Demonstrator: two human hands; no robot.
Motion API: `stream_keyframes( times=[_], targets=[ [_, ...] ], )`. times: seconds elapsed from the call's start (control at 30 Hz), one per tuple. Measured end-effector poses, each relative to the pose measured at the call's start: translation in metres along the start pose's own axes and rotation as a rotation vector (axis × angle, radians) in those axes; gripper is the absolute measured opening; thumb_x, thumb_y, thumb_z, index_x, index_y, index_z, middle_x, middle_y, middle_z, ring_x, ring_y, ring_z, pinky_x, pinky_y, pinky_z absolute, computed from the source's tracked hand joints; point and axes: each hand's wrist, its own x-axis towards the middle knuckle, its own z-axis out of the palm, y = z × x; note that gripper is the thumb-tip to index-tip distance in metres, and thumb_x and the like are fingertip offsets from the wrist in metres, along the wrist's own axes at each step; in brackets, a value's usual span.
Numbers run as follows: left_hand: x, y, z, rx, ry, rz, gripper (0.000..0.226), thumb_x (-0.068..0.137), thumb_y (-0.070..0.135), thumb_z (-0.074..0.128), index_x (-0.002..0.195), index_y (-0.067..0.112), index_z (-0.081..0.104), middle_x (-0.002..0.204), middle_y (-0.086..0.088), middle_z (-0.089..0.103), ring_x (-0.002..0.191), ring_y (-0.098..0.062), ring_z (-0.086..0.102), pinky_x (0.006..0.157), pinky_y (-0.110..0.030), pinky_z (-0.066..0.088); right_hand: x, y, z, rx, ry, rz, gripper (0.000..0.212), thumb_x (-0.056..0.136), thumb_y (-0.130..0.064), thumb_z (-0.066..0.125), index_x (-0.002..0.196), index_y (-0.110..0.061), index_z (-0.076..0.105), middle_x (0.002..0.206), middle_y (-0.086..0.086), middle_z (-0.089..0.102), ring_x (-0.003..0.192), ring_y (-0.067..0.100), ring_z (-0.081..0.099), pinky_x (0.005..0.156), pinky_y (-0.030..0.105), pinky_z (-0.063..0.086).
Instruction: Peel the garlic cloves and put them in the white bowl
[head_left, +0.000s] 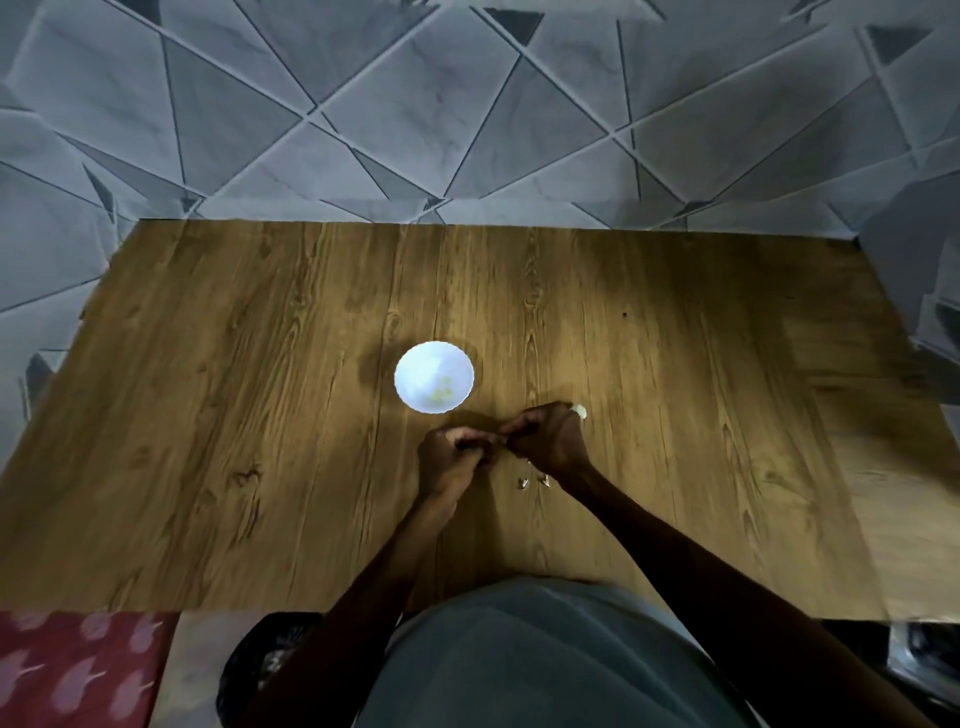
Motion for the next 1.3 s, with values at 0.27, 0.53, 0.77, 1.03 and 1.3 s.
stream_keyframes(
  times=[0.27, 0.53, 0.77, 1.03, 1.3],
  targets=[
    [0.003, -0.017, -0.008, 0.091, 0.007, -0.012, 0.025, 0.084, 0.005, 0.058, 0.082, 0.023, 0.075, 0.083, 0.000, 0.075, 0.077, -0.020, 0.072, 0.080, -0.045, 0.059, 0.028, 0.020, 0.015, -0.449, -0.024, -0.252, 0.017, 0.081, -0.025, 0.060, 0.086, -0.019, 0.075, 0.087, -0.007, 0.071, 0.078, 0.017, 0.067, 0.072, 0.026, 0.049],
    [-0.007, -0.015, -0.007, 0.005, 0.017, 0.022, 0.035, 0.091, -0.001, 0.054, 0.085, 0.030, 0.068, 0.085, 0.000, 0.073, 0.075, -0.018, 0.070, 0.077, -0.034, 0.057, -0.014, 0.014, -0.017, -0.818, -0.088, -0.426, 0.031, 0.088, -0.003, 0.058, 0.117, -0.008, 0.066, 0.121, 0.012, 0.061, 0.105, 0.029, 0.062, 0.082, 0.039, 0.056],
    [-0.016, -0.009, -0.003, -0.185, -0.033, -0.016, 0.022, 0.091, -0.005, 0.052, 0.091, 0.012, 0.067, 0.083, -0.009, 0.069, 0.072, -0.015, 0.066, 0.066, -0.021, 0.052, -0.066, 0.040, -0.007, -0.901, -0.108, -0.569, 0.031, 0.092, -0.017, 0.050, 0.116, -0.004, 0.064, 0.124, 0.014, 0.057, 0.105, 0.030, 0.057, 0.070, 0.039, 0.058],
    [-0.020, -0.011, -0.004, -0.219, -0.074, -0.060, 0.021, 0.092, -0.003, 0.054, 0.092, 0.012, 0.069, 0.084, -0.009, 0.071, 0.076, -0.017, 0.068, 0.070, -0.026, 0.054, -0.077, 0.054, -0.006, -0.897, -0.031, -0.669, 0.034, 0.097, -0.020, 0.038, 0.097, -0.008, 0.070, 0.099, 0.008, 0.065, 0.076, 0.020, 0.057, 0.045, 0.027, 0.045],
    [-0.025, 0.010, 0.005, -0.651, -0.159, -0.378, 0.029, 0.103, 0.012, 0.040, 0.107, 0.003, 0.067, 0.094, -0.010, 0.072, 0.087, -0.020, 0.068, 0.082, -0.031, 0.053, -0.063, 0.021, 0.006, -0.605, 0.111, -0.461, 0.016, 0.087, -0.006, 0.057, 0.073, -0.005, 0.066, 0.070, 0.007, 0.064, 0.058, 0.023, 0.061, 0.052, 0.023, 0.040]
  ],
)
